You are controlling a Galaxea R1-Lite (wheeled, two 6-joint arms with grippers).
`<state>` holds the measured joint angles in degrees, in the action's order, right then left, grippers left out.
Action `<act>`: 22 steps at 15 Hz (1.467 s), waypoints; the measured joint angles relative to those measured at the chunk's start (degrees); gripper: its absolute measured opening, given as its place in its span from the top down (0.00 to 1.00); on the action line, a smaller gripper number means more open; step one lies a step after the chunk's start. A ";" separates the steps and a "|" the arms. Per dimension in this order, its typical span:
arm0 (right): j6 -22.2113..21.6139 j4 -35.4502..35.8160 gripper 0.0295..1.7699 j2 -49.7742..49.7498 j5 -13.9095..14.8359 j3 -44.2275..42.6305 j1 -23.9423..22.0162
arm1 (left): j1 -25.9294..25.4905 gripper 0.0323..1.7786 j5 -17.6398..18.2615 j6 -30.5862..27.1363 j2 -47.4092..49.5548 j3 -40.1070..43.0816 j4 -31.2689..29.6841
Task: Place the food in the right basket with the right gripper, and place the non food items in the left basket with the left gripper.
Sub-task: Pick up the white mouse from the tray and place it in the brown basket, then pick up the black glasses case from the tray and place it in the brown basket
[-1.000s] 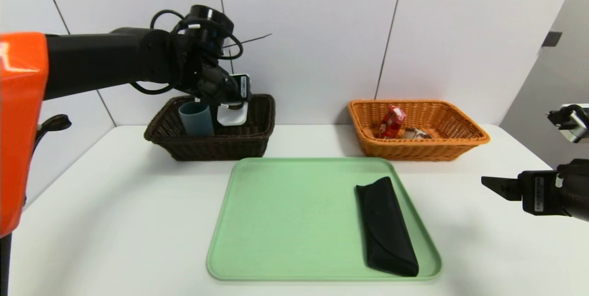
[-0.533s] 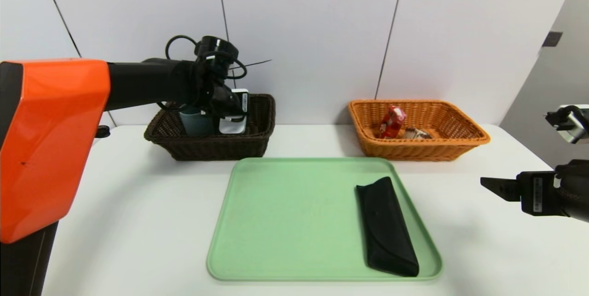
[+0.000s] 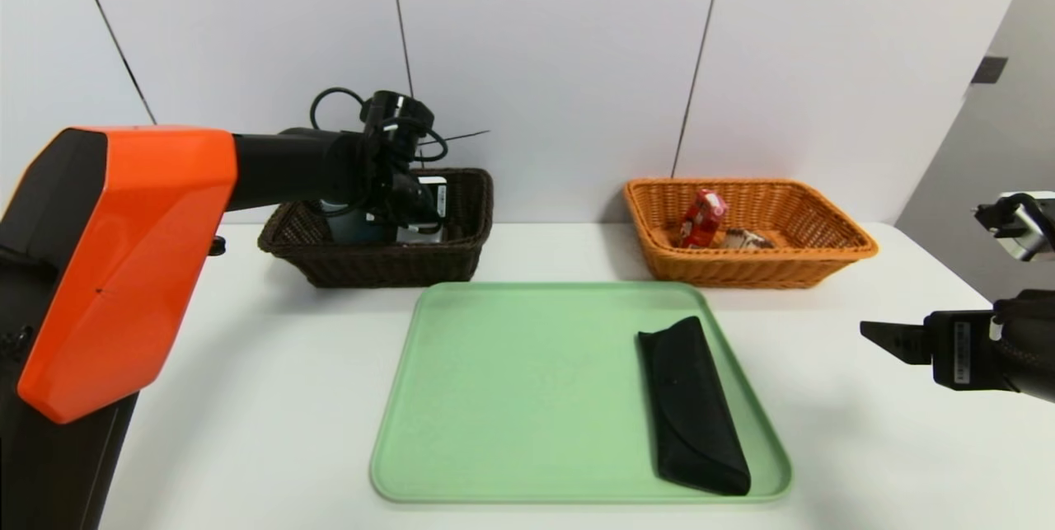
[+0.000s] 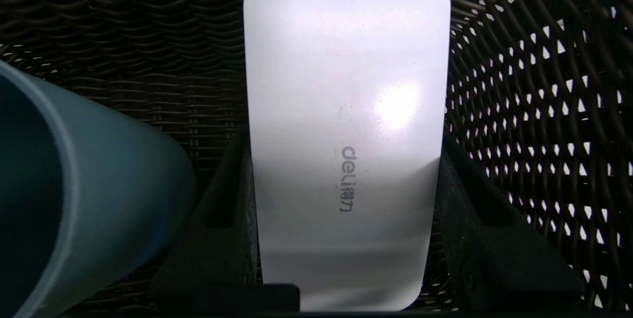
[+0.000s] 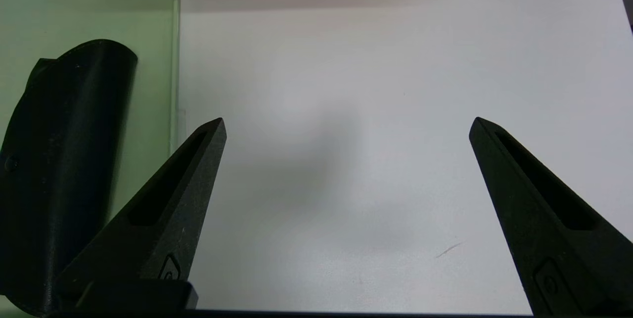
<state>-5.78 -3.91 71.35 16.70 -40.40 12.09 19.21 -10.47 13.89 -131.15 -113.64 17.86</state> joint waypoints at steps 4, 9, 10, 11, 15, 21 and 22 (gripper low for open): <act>0.09 -0.02 0.04 -0.02 0.00 0.27 0.00 | -0.15 0.37 0.00 0.00 -0.79 -0.02 -0.17; 0.00 0.00 0.04 -0.10 0.00 0.30 0.00 | 0.11 0.21 -0.38 0.06 0.55 0.02 -1.18; 0.05 0.04 0.04 -0.07 -0.04 0.33 0.00 | 0.63 0.19 -0.68 0.22 1.60 0.05 -0.80; 0.07 0.04 0.04 -0.07 -0.09 0.30 0.00 | 1.57 0.18 -1.51 0.41 3.08 0.07 -0.02; 0.07 0.06 0.04 0.06 -0.17 0.24 0.02 | 8.31 0.12 -4.44 2.51 10.84 0.07 6.12; -0.45 -0.02 0.04 0.54 -0.39 0.27 -0.05 | 24.64 0.08 -12.37 16.07 16.10 0.07 15.68; -0.45 -0.07 0.04 0.63 -0.52 0.38 -0.06 | 27.23 0.07 -12.76 18.72 16.15 0.09 17.62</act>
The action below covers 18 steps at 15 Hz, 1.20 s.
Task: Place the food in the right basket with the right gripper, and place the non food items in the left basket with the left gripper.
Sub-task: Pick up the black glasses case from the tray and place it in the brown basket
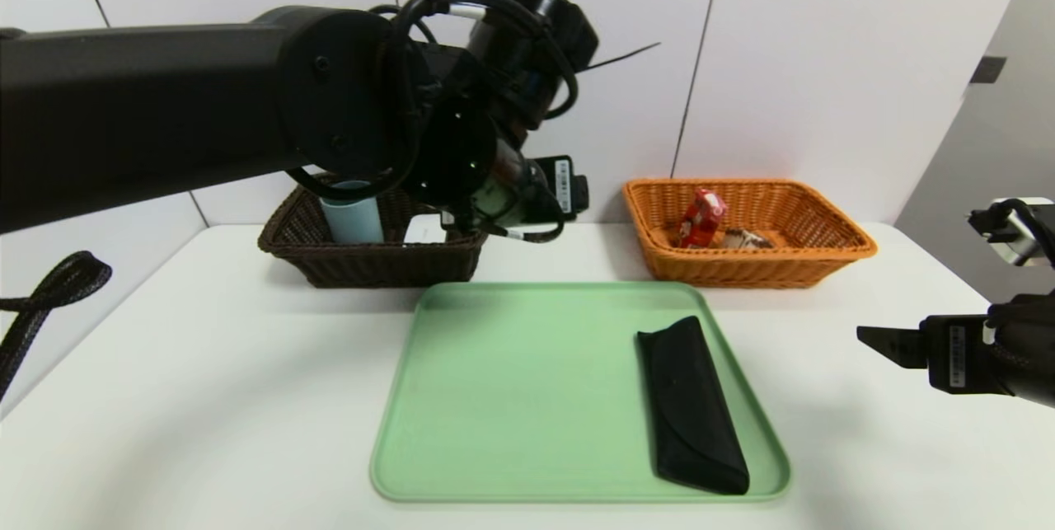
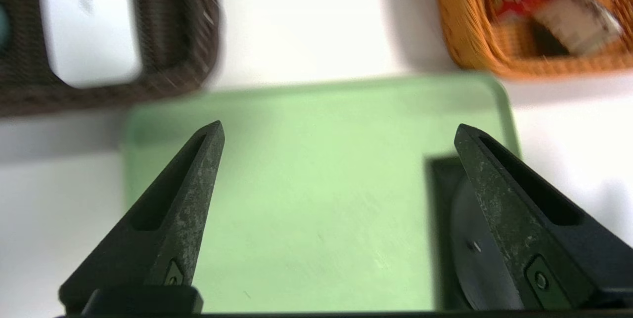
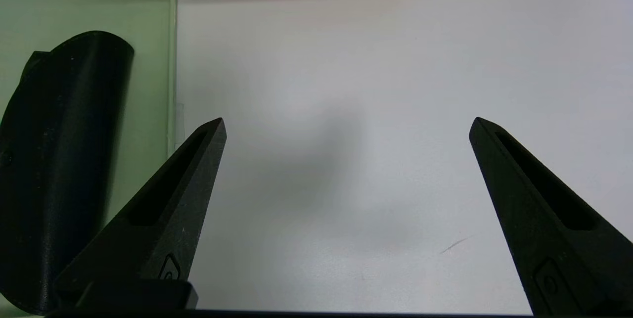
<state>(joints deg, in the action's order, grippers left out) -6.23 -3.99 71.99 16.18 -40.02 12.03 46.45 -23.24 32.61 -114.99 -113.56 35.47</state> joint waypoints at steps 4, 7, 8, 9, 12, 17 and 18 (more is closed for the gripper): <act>-1.40 0.05 0.04 0.50 -0.09 0.63 0.00 | 8.01 0.06 -0.35 8.57 -1.54 0.00 4.66; -2.11 0.09 0.04 0.78 -0.09 1.18 0.00 | 11.35 0.06 -2.51 9.39 -3.63 -0.01 4.77; -2.28 0.11 0.04 0.84 -0.09 1.61 0.00 | 12.13 0.06 -2.61 9.64 -4.24 -0.06 4.49; -2.58 0.11 0.04 0.89 -0.11 2.05 0.00 | 12.87 0.06 -2.69 10.35 -4.88 -0.06 4.13; -3.28 0.16 0.04 1.16 -0.13 3.15 0.00 | 13.84 0.05 -2.62 11.79 -6.56 -0.11 0.51; -3.30 0.20 0.04 1.37 -0.11 3.75 -0.44 | 15.46 0.05 -2.36 12.62 -9.34 -0.11 -2.23; -3.30 0.24 0.04 1.39 -0.09 3.84 -0.55 | 15.82 0.05 -2.36 12.62 -10.03 -0.11 -2.55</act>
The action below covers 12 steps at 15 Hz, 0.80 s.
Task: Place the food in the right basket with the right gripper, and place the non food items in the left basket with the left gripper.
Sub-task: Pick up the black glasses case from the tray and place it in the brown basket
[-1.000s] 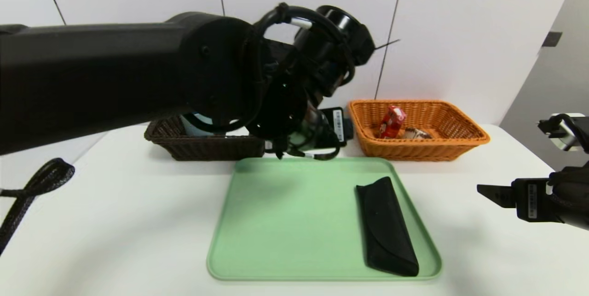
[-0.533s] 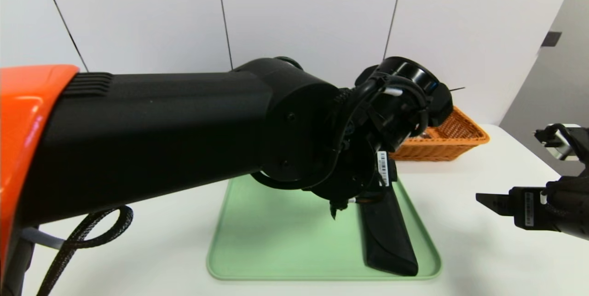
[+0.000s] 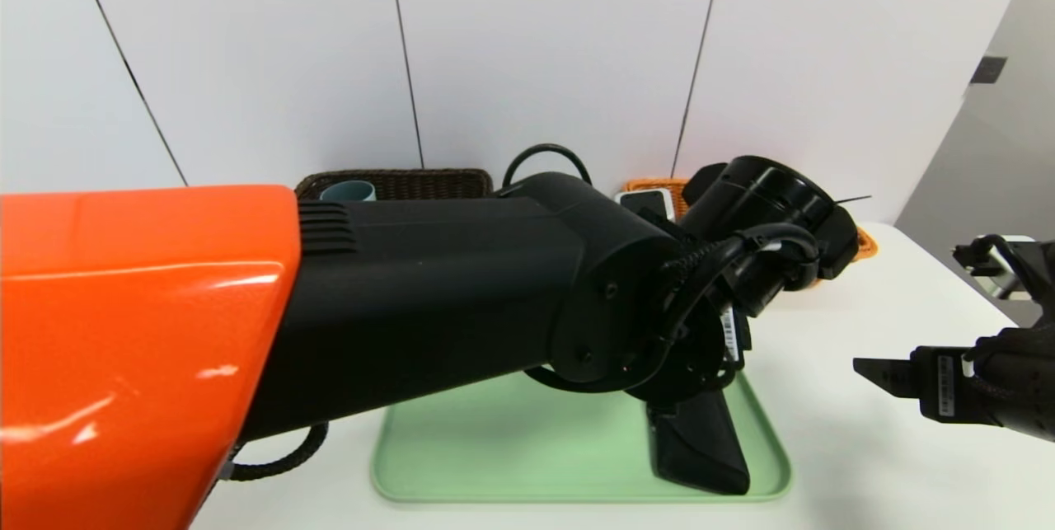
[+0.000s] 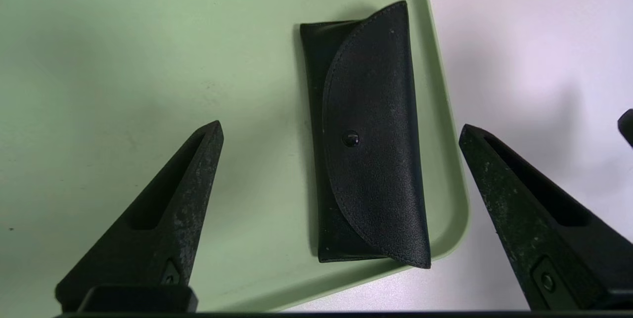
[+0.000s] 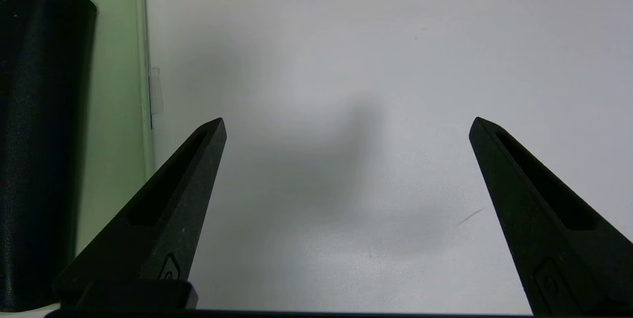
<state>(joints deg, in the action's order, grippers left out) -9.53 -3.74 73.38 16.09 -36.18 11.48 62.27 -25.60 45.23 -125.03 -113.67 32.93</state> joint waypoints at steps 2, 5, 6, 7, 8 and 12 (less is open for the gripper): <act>0.00 0.00 0.04 0.02 -0.02 0.11 -0.13 | 0.82 0.05 0.00 -0.05 -1.22 0.00 -0.55; 0.00 0.00 0.04 0.05 0.00 0.22 -0.16 | 2.19 0.05 -0.24 -0.57 -2.84 0.02 -0.71; 0.00 -0.02 0.04 0.05 -0.02 0.22 -0.18 | 2.58 0.05 -0.33 -0.74 -3.39 0.02 -1.01; -0.06 0.00 0.04 0.05 -0.02 0.22 -0.20 | 2.89 0.05 -0.44 -0.88 -3.94 0.02 -1.12; -0.46 0.00 0.04 0.05 0.00 0.22 -0.20 | 3.13 0.05 -0.63 -1.10 -4.55 0.02 -1.43; -1.05 -0.02 0.04 0.05 -0.02 0.24 -0.20 | 3.44 0.05 -2.07 -3.45 -6.36 0.02 -3.02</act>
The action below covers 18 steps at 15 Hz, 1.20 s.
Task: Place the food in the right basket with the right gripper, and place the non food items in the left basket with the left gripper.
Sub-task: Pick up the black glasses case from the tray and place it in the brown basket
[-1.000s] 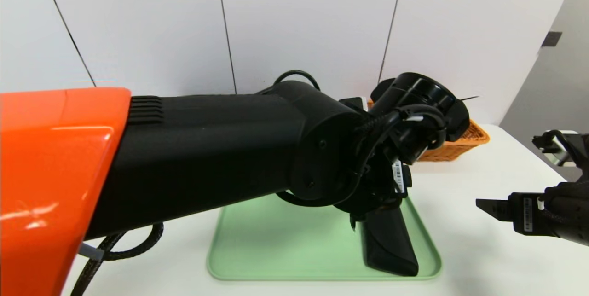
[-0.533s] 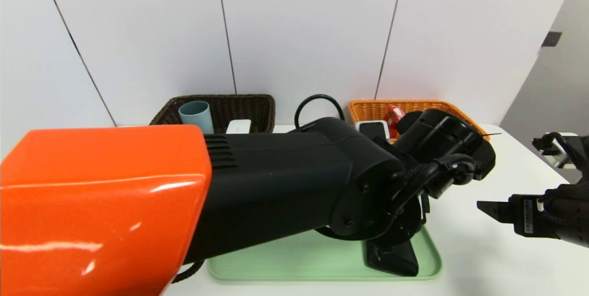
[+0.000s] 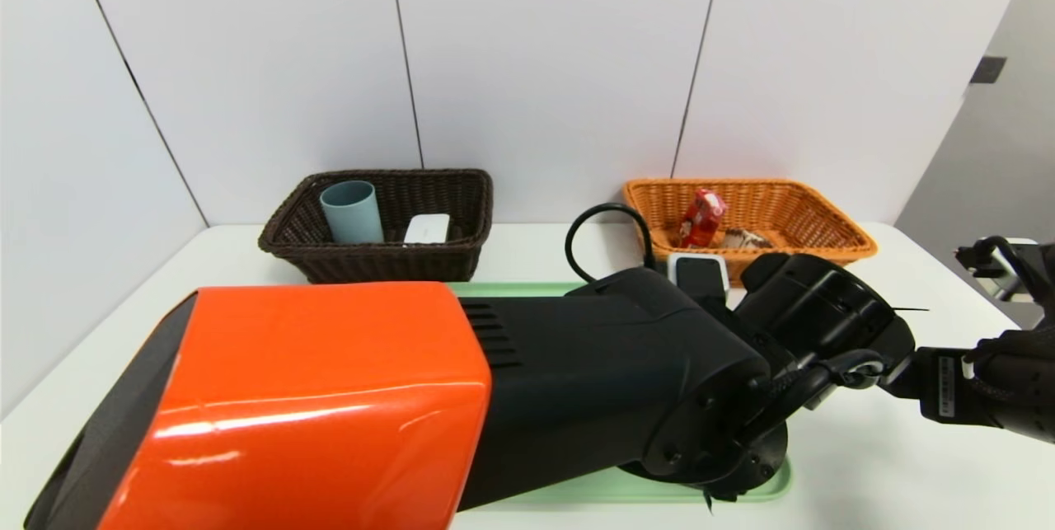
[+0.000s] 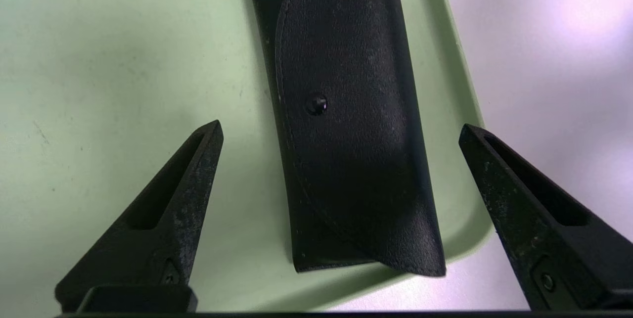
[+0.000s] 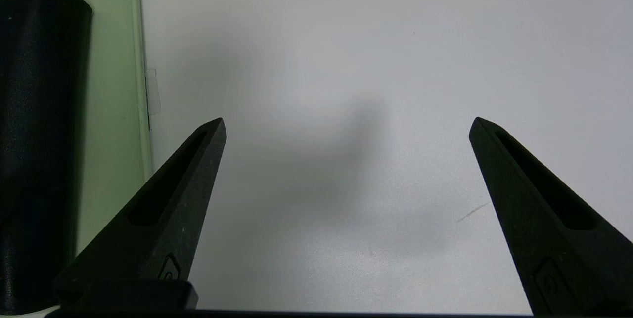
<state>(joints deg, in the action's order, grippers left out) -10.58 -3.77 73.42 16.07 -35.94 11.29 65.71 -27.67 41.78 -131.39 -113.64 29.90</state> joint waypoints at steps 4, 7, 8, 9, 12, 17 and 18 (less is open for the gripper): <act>0.02 0.00 0.04 -0.05 0.00 0.00 0.04 | 0.02 0.05 -0.63 -1.23 -1.72 0.00 -1.74; 0.06 0.02 0.04 -0.11 0.02 0.28 0.04 | -0.05 0.05 -0.63 -1.34 -3.25 0.00 -2.82; 0.04 0.00 0.04 -0.13 0.00 0.35 0.04 | -0.06 0.05 -0.63 -1.35 -3.73 0.00 -2.93; 0.02 0.00 0.04 -0.16 0.02 0.39 0.04 | -0.13 0.05 -0.61 -1.34 -4.24 0.00 -3.06; 0.02 0.02 0.04 -0.24 0.02 0.66 0.04 | -0.13 0.05 -0.61 -1.43 -5.18 0.00 -3.78; 0.00 0.05 0.04 -0.33 0.00 0.79 0.04 | -0.17 0.26 -0.71 -1.34 -5.90 -0.02 -3.80; -0.02 0.02 0.04 -0.38 0.00 0.79 0.04 | -0.20 0.34 -0.71 -1.32 -5.94 -0.02 -3.78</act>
<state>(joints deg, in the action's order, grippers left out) -10.61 -3.74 73.05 16.07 -35.15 11.33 65.51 -28.38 40.46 -137.33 -113.67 26.12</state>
